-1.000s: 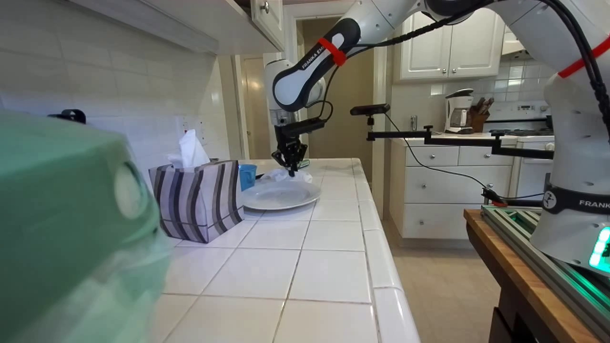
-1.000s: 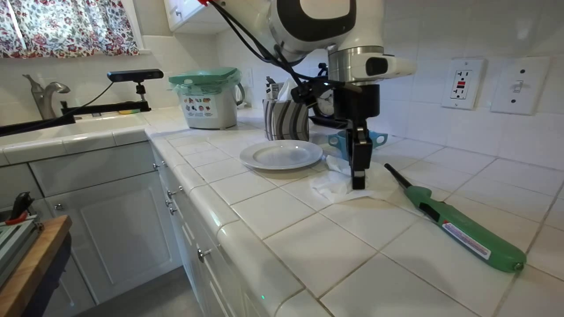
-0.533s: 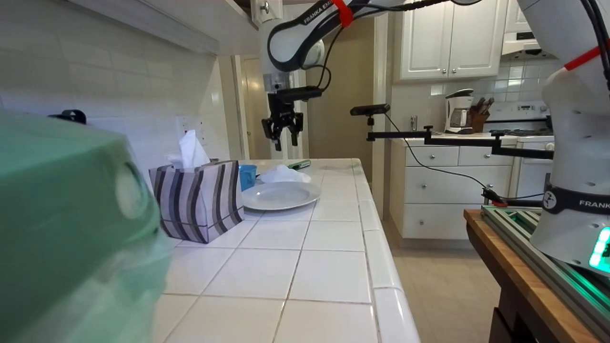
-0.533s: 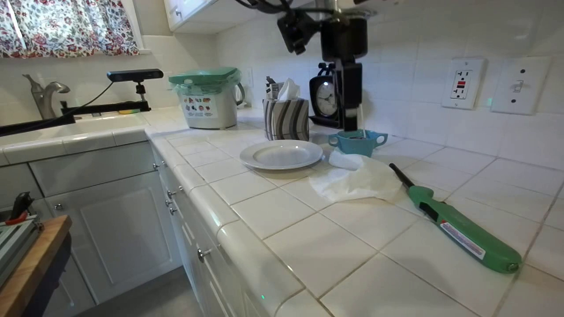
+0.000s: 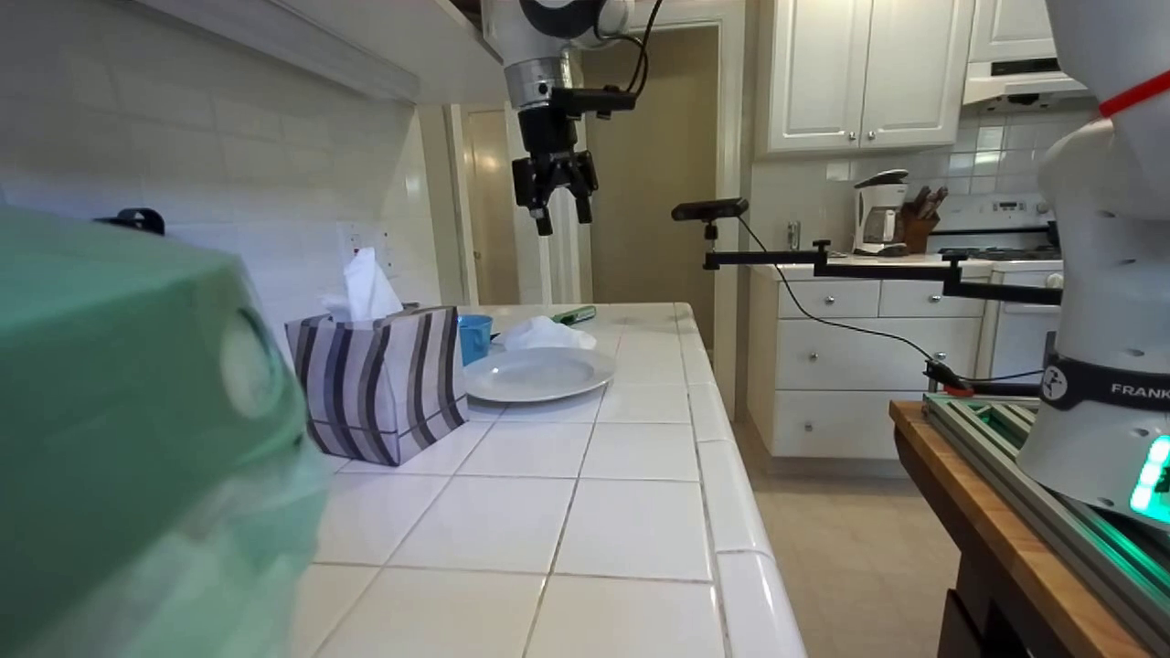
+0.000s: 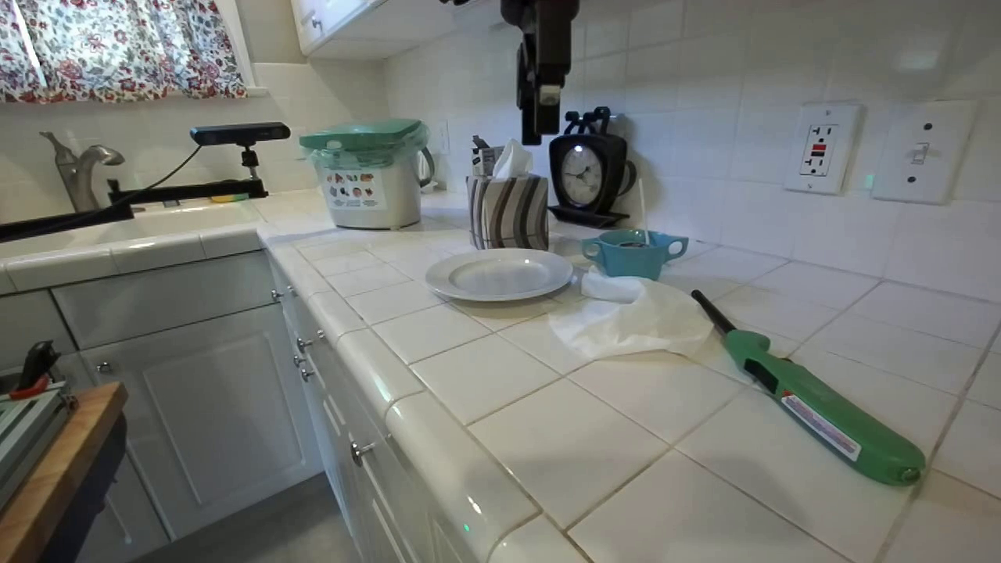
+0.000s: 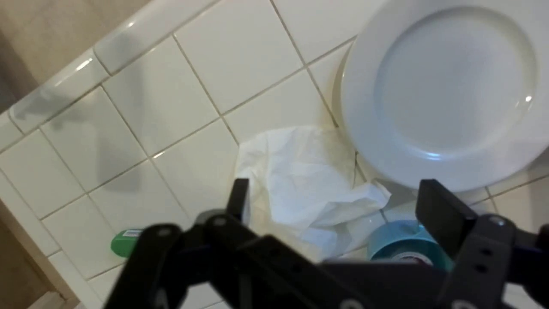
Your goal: Wipe the plate using the tissue
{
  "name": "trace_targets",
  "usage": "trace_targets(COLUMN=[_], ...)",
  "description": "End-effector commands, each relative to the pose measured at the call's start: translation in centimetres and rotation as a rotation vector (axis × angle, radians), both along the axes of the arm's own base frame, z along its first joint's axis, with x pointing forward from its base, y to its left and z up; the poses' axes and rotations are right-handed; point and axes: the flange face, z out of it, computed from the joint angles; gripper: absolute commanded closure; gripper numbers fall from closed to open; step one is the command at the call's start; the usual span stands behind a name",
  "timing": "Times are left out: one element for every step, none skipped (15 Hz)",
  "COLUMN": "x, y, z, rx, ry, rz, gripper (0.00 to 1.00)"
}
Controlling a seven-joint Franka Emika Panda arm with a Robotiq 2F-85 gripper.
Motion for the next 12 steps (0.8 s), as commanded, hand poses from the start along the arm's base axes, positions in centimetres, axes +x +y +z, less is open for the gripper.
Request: trace_targets(x=[-1.6,-1.7,-0.7,-0.9,-1.0,-1.1,-1.2,-1.2,-1.3,-1.3,-1.3,-1.3], y=[1.5,2.0,1.7,2.1,2.2,2.2,2.0,2.0,2.0,2.0,2.0,2.0], z=[2.5,3.2,2.7,3.4,3.6,3.5,3.3,3.1,3.0,3.0,3.0,3.0], rx=[0.044,0.058,0.023,0.027,0.028,0.029,0.030,0.031,0.031,0.031,0.031,0.031], ry=[0.003,-0.017,-0.008,-0.018,-0.020,-0.017,-0.012,-0.009,-0.008,-0.008,-0.008,-0.008], rz=[0.112,0.135,0.079,0.096,0.103,0.105,0.104,0.104,0.105,0.105,0.106,0.106], gripper=[0.00,0.00,0.00,0.00,0.00,0.00,0.00,0.00,0.00,0.00,0.00,0.00])
